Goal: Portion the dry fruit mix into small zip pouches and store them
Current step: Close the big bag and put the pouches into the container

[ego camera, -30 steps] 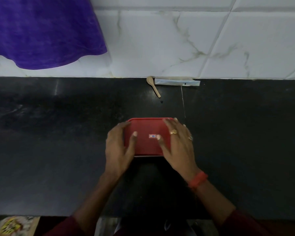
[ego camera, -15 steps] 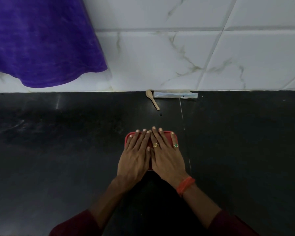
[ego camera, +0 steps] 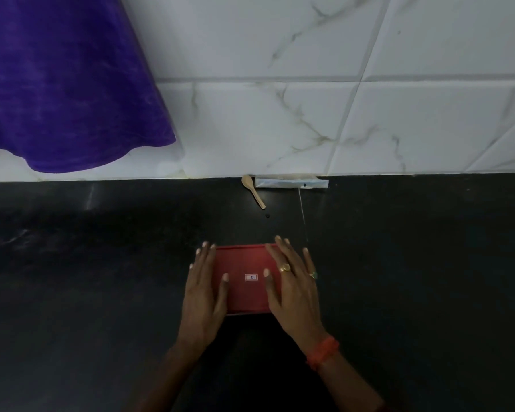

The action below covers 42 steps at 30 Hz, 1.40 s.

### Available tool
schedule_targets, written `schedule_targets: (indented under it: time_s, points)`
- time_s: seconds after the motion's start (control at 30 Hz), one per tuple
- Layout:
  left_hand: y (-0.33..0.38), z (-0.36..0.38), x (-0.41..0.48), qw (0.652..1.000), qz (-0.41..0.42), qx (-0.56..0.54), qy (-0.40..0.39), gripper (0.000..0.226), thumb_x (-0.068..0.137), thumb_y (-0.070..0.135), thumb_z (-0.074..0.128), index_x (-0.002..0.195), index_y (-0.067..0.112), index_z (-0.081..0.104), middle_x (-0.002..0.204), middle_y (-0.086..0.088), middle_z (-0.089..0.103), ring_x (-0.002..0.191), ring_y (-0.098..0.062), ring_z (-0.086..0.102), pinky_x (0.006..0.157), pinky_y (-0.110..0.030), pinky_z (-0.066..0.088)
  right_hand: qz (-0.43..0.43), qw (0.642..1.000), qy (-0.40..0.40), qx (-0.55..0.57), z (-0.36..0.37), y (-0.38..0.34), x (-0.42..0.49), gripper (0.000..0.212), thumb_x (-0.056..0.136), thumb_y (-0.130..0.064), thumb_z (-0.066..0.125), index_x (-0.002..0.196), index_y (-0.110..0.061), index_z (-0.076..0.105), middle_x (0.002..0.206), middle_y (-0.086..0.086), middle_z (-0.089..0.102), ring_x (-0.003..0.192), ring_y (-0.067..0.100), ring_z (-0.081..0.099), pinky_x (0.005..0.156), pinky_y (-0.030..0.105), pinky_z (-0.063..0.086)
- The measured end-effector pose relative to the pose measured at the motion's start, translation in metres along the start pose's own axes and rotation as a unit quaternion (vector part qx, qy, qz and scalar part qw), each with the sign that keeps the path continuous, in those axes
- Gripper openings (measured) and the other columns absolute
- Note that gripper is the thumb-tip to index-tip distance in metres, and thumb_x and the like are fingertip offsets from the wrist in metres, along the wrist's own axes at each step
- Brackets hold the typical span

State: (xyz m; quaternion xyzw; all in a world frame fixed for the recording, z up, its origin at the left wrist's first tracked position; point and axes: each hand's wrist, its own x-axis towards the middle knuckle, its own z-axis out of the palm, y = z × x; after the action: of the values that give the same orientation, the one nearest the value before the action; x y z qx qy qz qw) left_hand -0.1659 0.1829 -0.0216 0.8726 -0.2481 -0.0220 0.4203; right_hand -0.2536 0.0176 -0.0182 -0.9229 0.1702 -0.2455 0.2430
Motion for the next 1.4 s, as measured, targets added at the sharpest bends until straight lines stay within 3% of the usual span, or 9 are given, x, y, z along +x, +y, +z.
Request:
schedule_targets:
  time_s: [0.17, 0.3, 0.43, 0.53, 0.63, 0.87, 0.97, 1.1, 1.4]
  points:
    - [-0.009, -0.020, -0.035, 0.974, -0.191, -0.124, -0.004, 0.059, 0.096, 0.047, 0.048, 0.151, 0.027, 0.043, 0.153, 0.005, 0.045, 0.138, -0.007, 0.040, 0.113, -0.028, 0.031, 0.247, 0.951, -0.080, 0.170, -0.018, 0.009, -0.029, 0.061, 0.101, -0.052, 0.037, 0.157, -0.034, 0.021, 0.162, -0.011, 0.026, 0.148, 0.006, 0.024, 0.120, 0.030, 0.024]
    - [-0.015, -0.024, -0.046, 0.964, -0.209, -0.165, -0.022, 0.036, 0.096, 0.042, 0.055, 0.132, 0.041, 0.059, 0.130, 0.017, 0.064, 0.129, -0.009, 0.055, 0.108, -0.034, 0.043, 0.323, 0.913, -0.116, 0.221, -0.022, -0.001, -0.042, 0.056, 0.102, -0.047, 0.040, 0.155, -0.034, 0.026, 0.146, -0.009, 0.050, 0.128, 0.006, 0.049, 0.108, 0.024, 0.038]
    - [-0.016, -0.024, -0.041, 0.961, -0.212, -0.178, -0.025, 0.027, 0.089, 0.046, 0.058, 0.114, 0.057, 0.059, 0.105, 0.044, 0.063, 0.121, -0.008, 0.061, 0.105, -0.039, 0.050, 0.361, 0.889, -0.104, 0.261, -0.026, -0.011, -0.040, 0.046, 0.105, -0.037, 0.041, 0.150, -0.034, 0.037, 0.131, -0.015, 0.056, 0.113, -0.001, 0.049, 0.105, 0.023, 0.038]
    - [-0.024, -0.025, -0.037, 0.957, -0.211, -0.198, -0.019, 0.026, 0.090, 0.049, 0.059, 0.109, 0.067, 0.061, 0.111, 0.036, 0.067, 0.119, -0.007, 0.063, 0.102, -0.042, 0.052, 0.365, 0.886, -0.098, 0.268, -0.025, -0.013, -0.034, 0.044, 0.105, -0.033, 0.044, 0.148, -0.034, 0.041, 0.137, -0.010, 0.056, 0.114, 0.000, 0.048, 0.107, 0.026, 0.038]
    - [-0.029, -0.029, -0.029, 0.953, -0.209, -0.219, -0.002, 0.028, 0.090, 0.048, 0.060, 0.117, 0.055, 0.064, 0.120, 0.018, 0.071, 0.118, -0.009, 0.064, 0.102, -0.046, 0.052, 0.356, 0.889, -0.097, 0.269, -0.022, -0.015, -0.024, 0.043, 0.105, -0.032, 0.045, 0.148, -0.033, 0.042, 0.137, -0.009, 0.056, 0.113, 0.000, 0.047, 0.106, 0.025, 0.038]
    - [-0.036, -0.048, 0.014, 0.961, -0.172, -0.212, 0.041, 0.028, 0.099, 0.027, 0.060, 0.125, 0.033, 0.065, 0.124, 0.006, 0.070, 0.117, -0.013, 0.065, 0.100, -0.041, 0.053, 0.291, 0.909, -0.077, 0.289, -0.010, -0.028, 0.027, 0.036, 0.104, -0.023, 0.049, 0.136, -0.039, 0.049, 0.113, -0.019, 0.057, 0.108, 0.000, 0.054, 0.074, -0.003, 0.038]
    - [-0.038, -0.057, 0.046, 0.969, -0.154, -0.183, 0.059, 0.033, 0.099, 0.021, 0.060, 0.131, 0.018, 0.066, 0.124, 0.005, 0.069, 0.118, -0.011, 0.062, 0.093, -0.023, 0.047, 0.277, 0.914, -0.059, 0.290, 0.005, -0.029, 0.062, 0.037, 0.102, -0.021, 0.054, 0.137, -0.031, 0.056, 0.110, -0.020, 0.059, 0.106, 0.001, 0.056, 0.079, 0.001, 0.038]
    - [-0.042, -0.065, 0.094, 0.970, -0.147, -0.182, 0.067, 0.033, 0.099, 0.024, 0.059, 0.132, 0.017, 0.064, 0.120, 0.007, 0.068, 0.115, -0.010, 0.062, 0.087, -0.016, 0.045, 0.263, 0.918, -0.054, 0.292, 0.024, -0.027, 0.114, 0.039, 0.100, -0.021, 0.057, 0.137, -0.032, 0.058, 0.114, -0.017, 0.063, 0.110, 0.007, 0.059, 0.095, 0.021, 0.045]
    - [-0.072, -0.053, 0.184, 0.962, -0.192, -0.185, 0.061, 0.040, 0.101, 0.032, 0.055, 0.139, 0.018, 0.058, 0.130, -0.005, 0.067, 0.118, -0.022, 0.062, 0.104, -0.045, 0.050, 0.286, 0.906, -0.060, 0.307, 0.064, -0.013, 0.193, 0.043, 0.097, -0.016, 0.060, 0.138, -0.027, 0.058, 0.112, -0.015, 0.064, 0.114, 0.011, 0.060, 0.102, 0.026, 0.045]
